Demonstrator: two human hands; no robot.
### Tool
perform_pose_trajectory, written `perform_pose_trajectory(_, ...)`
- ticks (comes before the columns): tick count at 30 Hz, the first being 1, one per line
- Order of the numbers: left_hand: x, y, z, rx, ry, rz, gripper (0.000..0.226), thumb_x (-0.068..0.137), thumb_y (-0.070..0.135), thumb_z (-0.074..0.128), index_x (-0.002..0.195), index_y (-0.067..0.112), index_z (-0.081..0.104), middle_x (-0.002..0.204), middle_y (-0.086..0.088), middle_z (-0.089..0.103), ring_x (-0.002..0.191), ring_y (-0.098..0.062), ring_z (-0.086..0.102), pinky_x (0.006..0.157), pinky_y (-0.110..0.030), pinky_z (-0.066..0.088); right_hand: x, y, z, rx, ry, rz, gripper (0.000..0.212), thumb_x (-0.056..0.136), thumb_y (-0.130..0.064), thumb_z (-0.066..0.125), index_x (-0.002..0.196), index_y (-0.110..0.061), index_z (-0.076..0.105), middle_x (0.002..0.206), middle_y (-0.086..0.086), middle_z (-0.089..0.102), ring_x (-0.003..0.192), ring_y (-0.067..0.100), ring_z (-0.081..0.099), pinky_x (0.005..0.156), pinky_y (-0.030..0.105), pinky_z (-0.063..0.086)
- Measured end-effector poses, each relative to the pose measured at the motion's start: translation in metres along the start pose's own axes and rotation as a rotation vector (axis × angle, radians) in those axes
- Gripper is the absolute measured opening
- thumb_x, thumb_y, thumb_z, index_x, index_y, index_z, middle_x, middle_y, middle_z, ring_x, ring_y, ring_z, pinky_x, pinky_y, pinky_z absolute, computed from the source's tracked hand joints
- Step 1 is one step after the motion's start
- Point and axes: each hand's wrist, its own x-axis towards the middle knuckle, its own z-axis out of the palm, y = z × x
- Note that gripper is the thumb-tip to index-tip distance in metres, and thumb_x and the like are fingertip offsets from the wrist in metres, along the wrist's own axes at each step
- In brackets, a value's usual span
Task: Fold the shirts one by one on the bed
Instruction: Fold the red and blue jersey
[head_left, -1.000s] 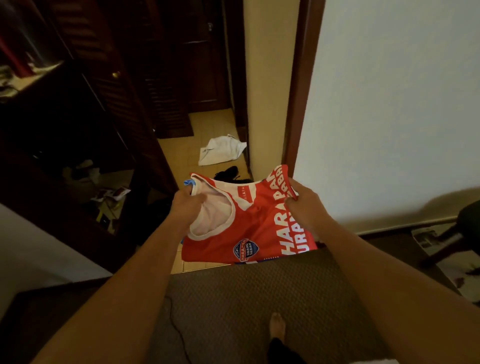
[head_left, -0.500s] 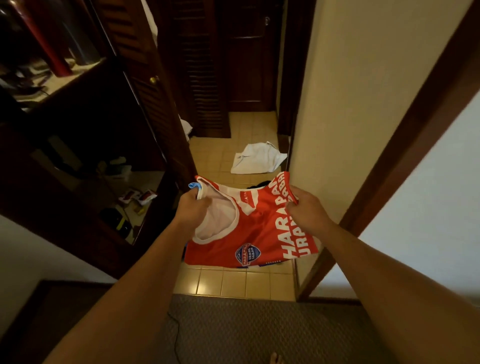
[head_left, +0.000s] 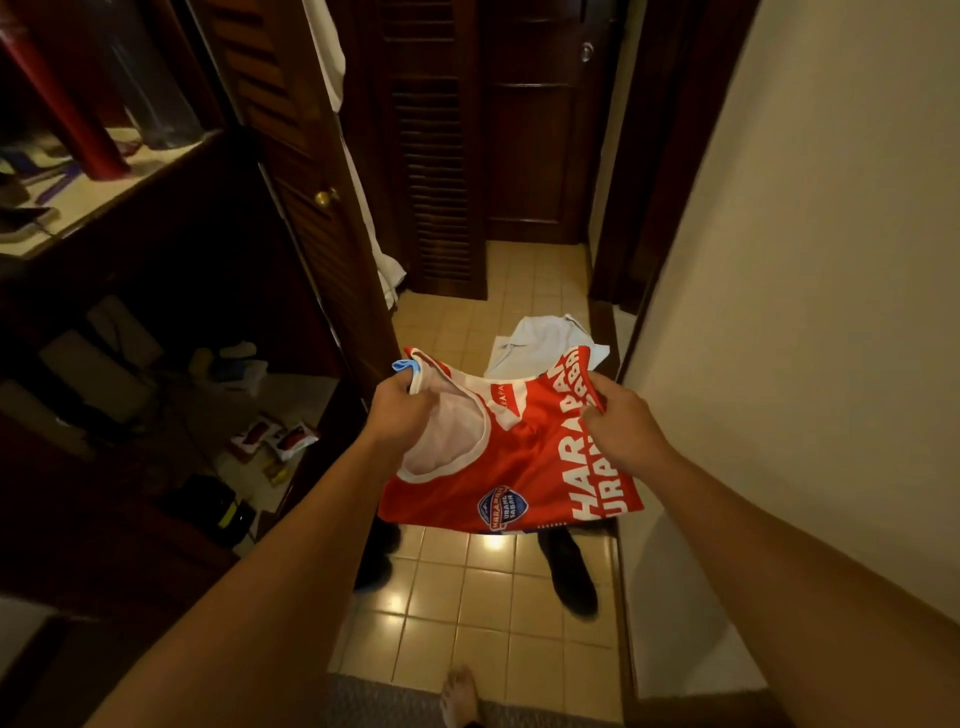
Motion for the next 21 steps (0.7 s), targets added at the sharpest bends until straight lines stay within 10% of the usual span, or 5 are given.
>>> perform_pose_trajectory(7,0.127,0.042,-0.003,-0.003,-0.059,0.034,0.026,0.101,0.006,0.054,0.126,0.011,0.062,0.092,0.005,0.060,0.081,-0.010,0.057,0.061,-0.021,0.044,0.118,-0.037,0.007,0.012,0.070,0.050,0.051,0.105,-0.033,0.049,0.154,-0.029,0.035,0.137,0.002,0.061,0.110,0.023,0.067,0.091,0.045,0.058)
perform_pose_trajectory(15,0.239,0.092,0.018,0.012,-0.135,0.011,0.034,0.095,0.000,0.054,0.126,0.012,0.062,0.110,-0.006,0.063,0.103,-0.027,0.061,0.085,-0.039,0.053,0.219,-0.052,-0.005,0.044,0.106,0.098,0.048,0.106,-0.032,0.047,0.153,-0.031,0.037,0.133,0.000,0.063,0.104,0.020,0.068,0.085,0.038,0.058)
perform_pose_trajectory(21,0.303,0.129,0.048,-0.006,-0.143,0.016,0.028,0.093,-0.003,0.052,0.113,0.015,0.060,0.095,0.002,0.059,0.086,-0.015,0.056,0.063,-0.025,0.044,0.300,-0.055,-0.030,0.055,0.090,0.121,0.051,0.106,-0.031,0.047,0.155,-0.034,0.032,0.130,0.001,0.064,0.095,0.017,0.070,0.082,0.039,0.061)
